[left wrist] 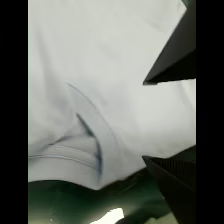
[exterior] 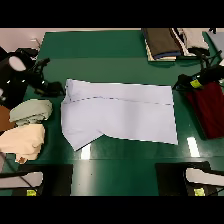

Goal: Fold the shirts.

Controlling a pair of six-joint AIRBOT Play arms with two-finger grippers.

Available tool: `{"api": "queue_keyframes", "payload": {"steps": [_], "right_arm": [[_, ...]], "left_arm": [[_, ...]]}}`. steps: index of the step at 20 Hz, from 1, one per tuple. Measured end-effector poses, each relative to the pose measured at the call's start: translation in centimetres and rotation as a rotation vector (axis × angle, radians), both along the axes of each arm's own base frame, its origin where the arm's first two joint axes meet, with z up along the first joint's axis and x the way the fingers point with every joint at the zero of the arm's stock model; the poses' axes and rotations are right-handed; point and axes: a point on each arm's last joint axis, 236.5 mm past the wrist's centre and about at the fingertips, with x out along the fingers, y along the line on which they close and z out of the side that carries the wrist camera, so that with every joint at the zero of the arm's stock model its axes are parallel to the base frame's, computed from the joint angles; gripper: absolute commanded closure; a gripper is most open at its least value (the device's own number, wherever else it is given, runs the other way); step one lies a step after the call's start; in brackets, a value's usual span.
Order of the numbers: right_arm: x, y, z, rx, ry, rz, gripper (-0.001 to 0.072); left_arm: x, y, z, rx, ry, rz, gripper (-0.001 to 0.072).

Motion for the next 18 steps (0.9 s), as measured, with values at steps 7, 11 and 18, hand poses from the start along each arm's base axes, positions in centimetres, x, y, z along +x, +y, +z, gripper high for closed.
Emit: {"api": "queue_keyframes", "payload": {"steps": [7,11,18], "right_arm": [[-4.5,1.6,2.7,0.013,-0.104,-0.012,0.0419],[-4.9,2.1,3.5,0.031,-0.138,-0.018,0.0421],[-5.7,2.5,3.6,0.058,-0.125,-0.018,0.0427]], "left_arm": [[-13.4,-1.1,-5.9,-0.046,0.185,0.082,0.0180],[-16.1,-3.3,-8.3,-0.142,0.221,0.124,0.0181],[-15.6,-6.0,-8.0,-0.280,0.172,0.142,0.0687]]}}
